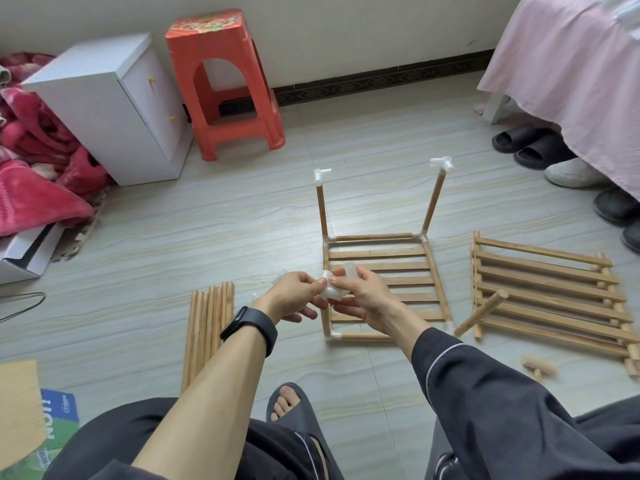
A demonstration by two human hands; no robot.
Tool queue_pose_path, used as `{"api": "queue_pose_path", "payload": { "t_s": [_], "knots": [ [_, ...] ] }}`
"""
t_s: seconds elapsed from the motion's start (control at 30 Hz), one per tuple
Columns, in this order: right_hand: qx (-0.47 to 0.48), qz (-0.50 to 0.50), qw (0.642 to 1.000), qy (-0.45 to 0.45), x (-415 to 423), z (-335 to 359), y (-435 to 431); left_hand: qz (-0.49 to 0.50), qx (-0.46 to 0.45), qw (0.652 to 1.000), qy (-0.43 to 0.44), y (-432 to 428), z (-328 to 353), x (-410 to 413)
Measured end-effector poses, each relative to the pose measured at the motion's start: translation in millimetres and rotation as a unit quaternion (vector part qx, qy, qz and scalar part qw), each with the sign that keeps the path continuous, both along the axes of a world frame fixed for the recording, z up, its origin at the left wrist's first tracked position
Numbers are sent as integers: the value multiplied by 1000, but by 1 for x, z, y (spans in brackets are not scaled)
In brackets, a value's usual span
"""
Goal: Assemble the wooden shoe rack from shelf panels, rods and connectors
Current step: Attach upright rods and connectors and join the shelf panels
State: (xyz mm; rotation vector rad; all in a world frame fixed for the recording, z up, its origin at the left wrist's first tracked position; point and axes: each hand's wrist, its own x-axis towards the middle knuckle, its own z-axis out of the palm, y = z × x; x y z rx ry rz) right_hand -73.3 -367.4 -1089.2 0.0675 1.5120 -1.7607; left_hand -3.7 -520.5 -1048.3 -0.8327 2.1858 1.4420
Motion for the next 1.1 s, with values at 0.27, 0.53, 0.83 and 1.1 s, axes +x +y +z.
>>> {"api": "queue_pose_path", "payload": {
  "t_s": [0.27,0.53,0.83,1.1],
  "knots": [
    [-43,14,999,8,-5,-9,10,-2,-49,999,12,1,-8,-3],
    [10,20,994,104,-12,-12,7,-7,-11,1000,20,-1,-9,-3],
    [32,54,994,87,-8,-14,16,-62,-10,998,-20,-10,-13,-9],
    [137,112,972,154,-19,8,21,-113,-100,988,-21,-3,-6,-15]
  ]
}}
